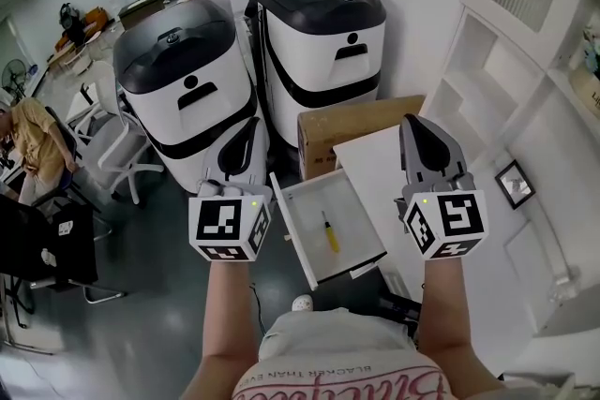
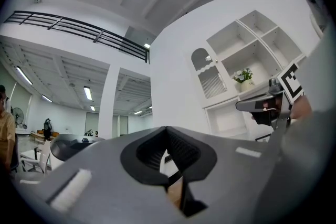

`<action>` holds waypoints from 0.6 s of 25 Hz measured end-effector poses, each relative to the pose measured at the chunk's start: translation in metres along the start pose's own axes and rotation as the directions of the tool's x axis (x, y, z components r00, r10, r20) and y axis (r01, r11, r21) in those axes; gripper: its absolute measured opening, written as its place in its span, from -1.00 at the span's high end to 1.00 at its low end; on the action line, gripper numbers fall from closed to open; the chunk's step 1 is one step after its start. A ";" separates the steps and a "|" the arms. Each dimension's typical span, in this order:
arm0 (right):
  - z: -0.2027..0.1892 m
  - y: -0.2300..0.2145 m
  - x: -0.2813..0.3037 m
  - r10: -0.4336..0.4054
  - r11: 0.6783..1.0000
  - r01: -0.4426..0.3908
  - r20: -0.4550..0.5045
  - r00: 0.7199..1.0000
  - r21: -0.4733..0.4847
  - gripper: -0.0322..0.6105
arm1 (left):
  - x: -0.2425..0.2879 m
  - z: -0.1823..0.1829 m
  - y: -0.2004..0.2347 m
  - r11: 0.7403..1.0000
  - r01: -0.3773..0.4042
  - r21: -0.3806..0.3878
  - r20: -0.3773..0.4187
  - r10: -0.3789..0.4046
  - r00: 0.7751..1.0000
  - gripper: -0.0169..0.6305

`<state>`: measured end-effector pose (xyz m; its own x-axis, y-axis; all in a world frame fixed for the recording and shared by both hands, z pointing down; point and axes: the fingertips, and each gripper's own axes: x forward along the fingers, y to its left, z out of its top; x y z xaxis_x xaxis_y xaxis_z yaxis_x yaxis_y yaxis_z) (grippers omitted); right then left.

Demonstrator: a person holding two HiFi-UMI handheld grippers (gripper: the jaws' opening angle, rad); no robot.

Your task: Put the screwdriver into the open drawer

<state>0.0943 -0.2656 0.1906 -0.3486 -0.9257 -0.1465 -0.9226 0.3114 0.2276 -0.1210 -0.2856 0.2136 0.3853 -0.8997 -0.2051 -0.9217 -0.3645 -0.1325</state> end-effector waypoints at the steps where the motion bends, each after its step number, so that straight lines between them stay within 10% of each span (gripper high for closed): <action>1: 0.001 -0.001 -0.001 -0.004 1.000 0.004 0.001 1.000 -0.003 0.88 | 0.000 0.001 0.001 1.000 -0.001 0.001 0.002 0.001 1.000 0.91; 15: -0.001 -0.005 -0.007 -0.017 1.000 0.017 -0.012 1.000 -0.006 0.88 | -0.002 0.003 0.000 1.000 -0.001 0.005 0.006 0.001 1.000 0.91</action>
<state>0.1016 -0.2614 0.1916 -0.3309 -0.9334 -0.1391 -0.9274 0.2944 0.2307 -0.1218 -0.2828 0.2107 0.3845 -0.8986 -0.2112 -0.9220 -0.3623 -0.1367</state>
